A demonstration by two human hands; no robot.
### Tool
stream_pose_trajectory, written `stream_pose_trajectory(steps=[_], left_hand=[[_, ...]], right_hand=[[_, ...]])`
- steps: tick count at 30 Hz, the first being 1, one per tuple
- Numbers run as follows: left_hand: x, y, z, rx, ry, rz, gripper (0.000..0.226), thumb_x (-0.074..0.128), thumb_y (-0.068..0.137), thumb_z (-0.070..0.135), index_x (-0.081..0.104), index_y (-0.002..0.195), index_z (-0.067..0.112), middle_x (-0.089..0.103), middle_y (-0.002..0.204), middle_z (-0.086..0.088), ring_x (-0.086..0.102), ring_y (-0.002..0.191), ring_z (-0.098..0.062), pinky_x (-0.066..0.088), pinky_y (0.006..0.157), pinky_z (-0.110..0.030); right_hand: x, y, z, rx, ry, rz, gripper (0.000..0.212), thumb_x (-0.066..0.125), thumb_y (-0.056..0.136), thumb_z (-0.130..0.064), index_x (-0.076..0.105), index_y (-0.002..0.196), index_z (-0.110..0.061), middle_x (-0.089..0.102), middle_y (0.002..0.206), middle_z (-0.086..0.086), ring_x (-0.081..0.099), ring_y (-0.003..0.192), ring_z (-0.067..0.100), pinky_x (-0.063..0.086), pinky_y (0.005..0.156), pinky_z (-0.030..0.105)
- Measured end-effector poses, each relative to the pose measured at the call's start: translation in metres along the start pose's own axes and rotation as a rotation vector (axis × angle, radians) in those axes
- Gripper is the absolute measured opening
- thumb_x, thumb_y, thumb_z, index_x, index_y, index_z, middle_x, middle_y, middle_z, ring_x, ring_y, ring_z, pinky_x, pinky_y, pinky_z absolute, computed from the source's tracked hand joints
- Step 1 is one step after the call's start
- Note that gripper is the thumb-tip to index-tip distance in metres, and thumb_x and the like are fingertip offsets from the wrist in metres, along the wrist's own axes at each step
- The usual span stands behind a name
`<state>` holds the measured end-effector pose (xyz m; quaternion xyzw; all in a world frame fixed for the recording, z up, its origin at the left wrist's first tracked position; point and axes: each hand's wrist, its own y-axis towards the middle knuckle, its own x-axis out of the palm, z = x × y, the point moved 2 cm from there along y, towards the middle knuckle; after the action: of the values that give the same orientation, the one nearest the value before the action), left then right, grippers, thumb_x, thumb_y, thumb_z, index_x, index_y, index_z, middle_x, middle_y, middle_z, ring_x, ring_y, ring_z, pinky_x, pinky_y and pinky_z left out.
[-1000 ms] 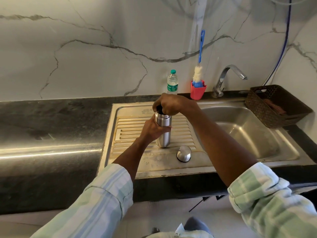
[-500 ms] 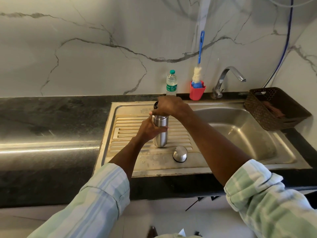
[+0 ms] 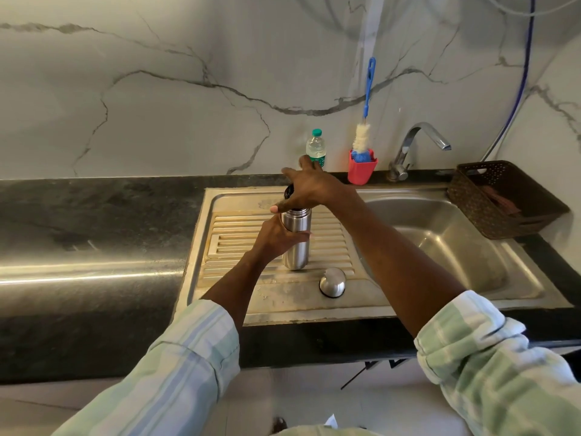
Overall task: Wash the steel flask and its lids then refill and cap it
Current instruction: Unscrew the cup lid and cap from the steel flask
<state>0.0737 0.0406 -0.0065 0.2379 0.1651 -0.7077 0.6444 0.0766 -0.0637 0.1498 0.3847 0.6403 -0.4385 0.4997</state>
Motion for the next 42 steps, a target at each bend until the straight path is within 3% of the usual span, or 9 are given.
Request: stream_pose_trajectory(steps=[3,5,8,12,20,24,29,36,42], left_hand=[[0.0,0.0,0.0,-0.009,-0.003,0.011,0.077,0.089,0.069,0.037,0.052,0.134,0.019,0.066,0.115,0.003,0.063,0.097,-0.013,0.045,0.072,-0.014],[0.001,-0.001,-0.001,-0.012,-0.011,0.019,0.076,0.09,0.068,0.037,0.051,0.132,0.022,0.065,0.111,0.006,0.062,0.094,-0.013,0.046,0.072,-0.016],[0.0,-0.001,-0.001,-0.013,-0.018,0.023,0.075,0.09,0.067,0.038,0.053,0.131,0.025,0.062,0.108,0.01,0.061,0.093,-0.012,0.043,0.069,-0.013],[-0.001,-0.001,-0.001,-0.011,-0.024,0.01,0.072,0.089,0.067,0.041,0.054,0.129,0.027,0.063,0.107,0.011,0.061,0.093,-0.01,0.042,0.068,-0.011],[-0.006,0.002,-0.001,0.034,-0.074,-0.166,0.077,0.09,0.065,0.045,0.053,0.131,0.032,0.065,0.117,0.01,0.061,0.105,-0.008,0.051,0.083,-0.027],[-0.015,0.004,-0.009,-0.017,-0.178,-0.282,0.075,0.088,0.062,0.023,0.056,0.13,0.02,0.068,0.119,-0.002,0.063,0.112,-0.019,0.054,0.095,-0.038],[-0.018,-0.002,-0.006,-0.037,-0.244,-0.282,0.057,0.07,0.076,-0.009,0.054,0.126,0.014,0.066,0.118,-0.009,0.063,0.109,-0.022,0.055,0.087,-0.026],[-0.009,-0.004,-0.013,-0.111,-0.204,-0.222,0.083,0.09,0.061,0.043,0.054,0.133,0.024,0.068,0.12,0.006,0.065,0.109,-0.012,0.053,0.097,-0.036],[-0.008,-0.005,-0.016,-0.13,-0.178,-0.207,0.09,0.089,0.056,0.056,0.052,0.133,0.028,0.067,0.122,0.008,0.063,0.111,-0.013,0.053,0.099,-0.043]], right_hand=[[0.01,0.006,0.0,0.054,0.003,0.048,0.072,0.07,0.079,-0.059,0.053,0.132,-0.014,0.054,0.13,0.011,0.054,0.111,0.027,0.046,0.084,0.036],[0.012,0.004,-0.001,0.022,0.047,0.106,0.053,0.074,0.082,-0.043,0.061,0.123,-0.012,0.064,0.118,0.008,0.059,0.099,0.022,0.048,0.078,0.032],[0.01,-0.002,0.0,-0.078,0.131,0.157,0.042,0.07,0.086,-0.017,0.061,0.127,-0.015,0.061,0.124,0.006,0.054,0.112,0.024,0.047,0.088,0.032],[0.007,-0.015,0.01,-0.111,0.315,0.261,0.058,0.073,0.08,-0.005,0.053,0.133,-0.017,0.055,0.126,0.009,0.049,0.118,0.026,0.047,0.094,0.035],[0.03,-0.064,0.036,0.042,0.788,0.579,0.045,0.081,0.074,-0.013,0.053,0.11,-0.013,0.058,0.103,0.0,0.054,0.089,0.011,0.04,0.067,0.005],[0.07,-0.076,0.044,0.158,0.85,0.396,0.041,0.079,0.071,-0.011,0.056,0.105,-0.011,0.059,0.094,0.001,0.056,0.084,0.015,0.049,0.072,0.025],[0.148,-0.072,0.025,0.125,0.495,0.139,0.051,0.078,0.071,-0.022,0.055,0.116,-0.017,0.054,0.113,0.005,0.049,0.106,0.022,0.043,0.079,0.03],[0.194,-0.067,0.009,-0.025,0.32,0.039,0.06,0.073,0.079,-0.015,0.048,0.133,-0.02,0.047,0.137,0.006,0.042,0.125,0.023,0.047,0.096,0.036],[0.205,-0.068,0.008,-0.006,0.325,-0.04,0.077,0.072,0.079,-0.015,0.034,0.146,-0.02,0.047,0.144,0.011,0.041,0.133,0.027,0.046,0.103,0.044]])
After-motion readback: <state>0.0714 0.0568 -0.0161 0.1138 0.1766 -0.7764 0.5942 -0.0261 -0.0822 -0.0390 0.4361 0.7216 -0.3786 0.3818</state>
